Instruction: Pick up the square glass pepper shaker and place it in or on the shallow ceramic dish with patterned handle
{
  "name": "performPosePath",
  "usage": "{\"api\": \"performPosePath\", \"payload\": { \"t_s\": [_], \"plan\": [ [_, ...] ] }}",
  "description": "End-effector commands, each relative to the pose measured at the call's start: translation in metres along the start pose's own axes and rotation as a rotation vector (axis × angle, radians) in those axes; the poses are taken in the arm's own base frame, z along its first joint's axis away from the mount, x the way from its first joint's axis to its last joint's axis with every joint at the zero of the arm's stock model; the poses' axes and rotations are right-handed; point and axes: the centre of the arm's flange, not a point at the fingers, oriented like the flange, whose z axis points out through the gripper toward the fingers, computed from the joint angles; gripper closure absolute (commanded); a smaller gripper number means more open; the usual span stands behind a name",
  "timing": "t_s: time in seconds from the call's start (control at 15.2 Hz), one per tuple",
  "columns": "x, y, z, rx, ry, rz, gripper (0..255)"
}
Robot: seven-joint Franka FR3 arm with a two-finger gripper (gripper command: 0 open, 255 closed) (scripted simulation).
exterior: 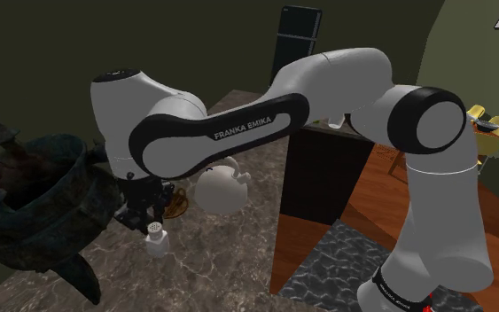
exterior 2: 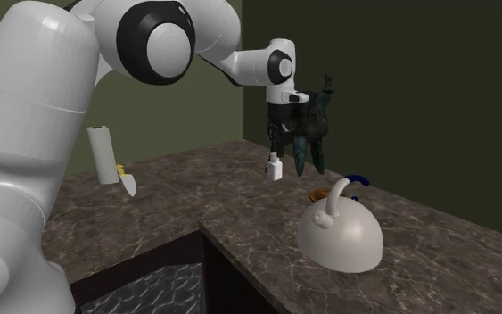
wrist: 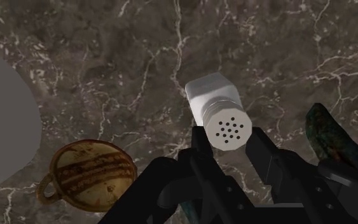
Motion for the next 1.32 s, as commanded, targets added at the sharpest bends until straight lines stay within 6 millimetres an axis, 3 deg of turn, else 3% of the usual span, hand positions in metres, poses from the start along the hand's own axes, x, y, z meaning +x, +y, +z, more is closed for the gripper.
{"api": "performPosePath", "payload": {
  "t_s": [0.0,0.66,1.25],
  "plan": [
    [0.001,0.001,-0.011,0.000,0.000,0.000,255],
    [0.000,0.002,-0.059,0.000,0.000,0.000,255],
    [0.075,0.092,-0.079,0.000,0.000,0.000,255]
  ]
}}
